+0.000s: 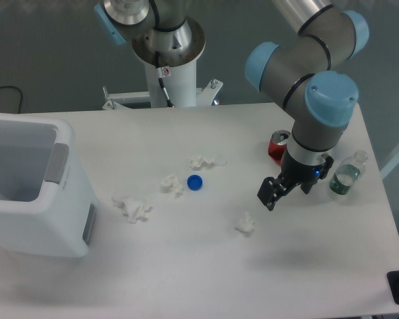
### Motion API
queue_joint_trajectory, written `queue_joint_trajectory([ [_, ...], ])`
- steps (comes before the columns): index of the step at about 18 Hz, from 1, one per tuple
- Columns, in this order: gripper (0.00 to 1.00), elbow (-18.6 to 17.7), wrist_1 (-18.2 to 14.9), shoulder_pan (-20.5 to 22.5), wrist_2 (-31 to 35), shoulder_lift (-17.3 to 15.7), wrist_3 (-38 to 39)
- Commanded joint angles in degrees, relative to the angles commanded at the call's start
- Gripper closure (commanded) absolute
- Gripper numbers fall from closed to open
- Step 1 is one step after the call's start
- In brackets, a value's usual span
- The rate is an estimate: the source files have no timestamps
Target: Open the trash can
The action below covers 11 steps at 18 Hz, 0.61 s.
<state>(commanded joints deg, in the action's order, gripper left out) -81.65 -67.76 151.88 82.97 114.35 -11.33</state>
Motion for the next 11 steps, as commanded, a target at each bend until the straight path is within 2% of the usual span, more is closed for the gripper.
queue_joint_trajectory([
  [8,0.00,0.44,-0.09,-0.35,0.09,-0.26,-0.98],
  [11,0.00,0.00,0.26,-1.40,2.81,-0.53,-1.07],
])
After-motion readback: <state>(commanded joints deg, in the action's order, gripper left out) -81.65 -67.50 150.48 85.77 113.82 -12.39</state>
